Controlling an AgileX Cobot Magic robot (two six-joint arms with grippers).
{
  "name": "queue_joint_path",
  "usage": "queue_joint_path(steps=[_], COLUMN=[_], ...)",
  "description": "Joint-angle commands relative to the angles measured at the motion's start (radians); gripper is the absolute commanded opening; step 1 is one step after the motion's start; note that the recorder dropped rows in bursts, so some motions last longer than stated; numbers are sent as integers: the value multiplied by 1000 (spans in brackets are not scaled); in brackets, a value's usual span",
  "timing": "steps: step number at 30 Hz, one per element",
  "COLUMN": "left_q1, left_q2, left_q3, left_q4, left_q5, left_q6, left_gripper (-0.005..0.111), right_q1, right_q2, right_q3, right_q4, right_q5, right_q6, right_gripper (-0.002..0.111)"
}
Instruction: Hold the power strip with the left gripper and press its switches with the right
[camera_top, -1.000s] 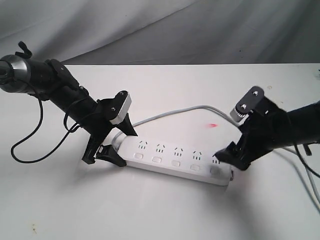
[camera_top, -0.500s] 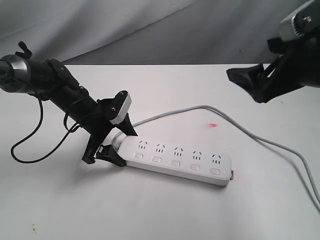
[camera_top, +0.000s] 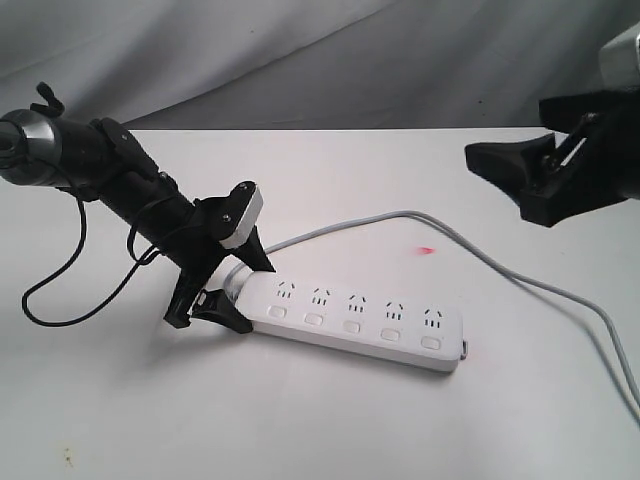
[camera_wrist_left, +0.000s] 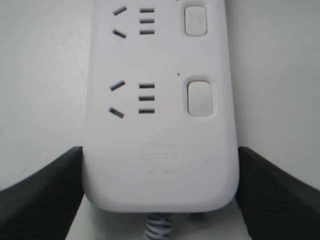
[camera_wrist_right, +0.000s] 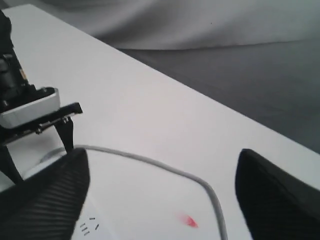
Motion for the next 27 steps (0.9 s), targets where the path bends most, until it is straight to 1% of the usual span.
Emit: queue_joint_path(steps=[1,3,5,8,13,16,18,20,21,27], left_q1=[-2,-2,-2,-2,-2,-2,-2,-2,-2,-2], left_q2=[-3,-3,-3,-3,-3,-3,-3,-3,-3,-3], left_q3=[-5,-5,-5,-5,-5,-5,-5,-5,-5,-5], left_q4=[-6,-6,-6,-6,-6,-6,-6,-6,-6,-6], left_q5=[9,9,9,9,9,9,9,9,9,9], left_q6=[-1,-1,-1,-1,-1,-1,-1,-1,-1,-1], left_gripper=[36,36,36,36,36,36,36,36,36,36], right_q1=[-3,-3,-3,-3,-3,-3,-3,-3,-3,-3], right_q2=[-120,-169,-216,-291,-399,-459,-500,-551,-578,-761], right_q3=[-9,-9,-9,-9,-9,-9,-9,-9,-9,-9], right_q4=[1,1,-4,-4,-9,-11,-11,-11,-19,-94], right_q5=[-1,-4,8,39,55,55,40,15,-2,-149], right_q6=[44,61,65,87,179,226,269,292,292,292], right_gripper=[49,39,34,32,32,28,21,10,1,0])
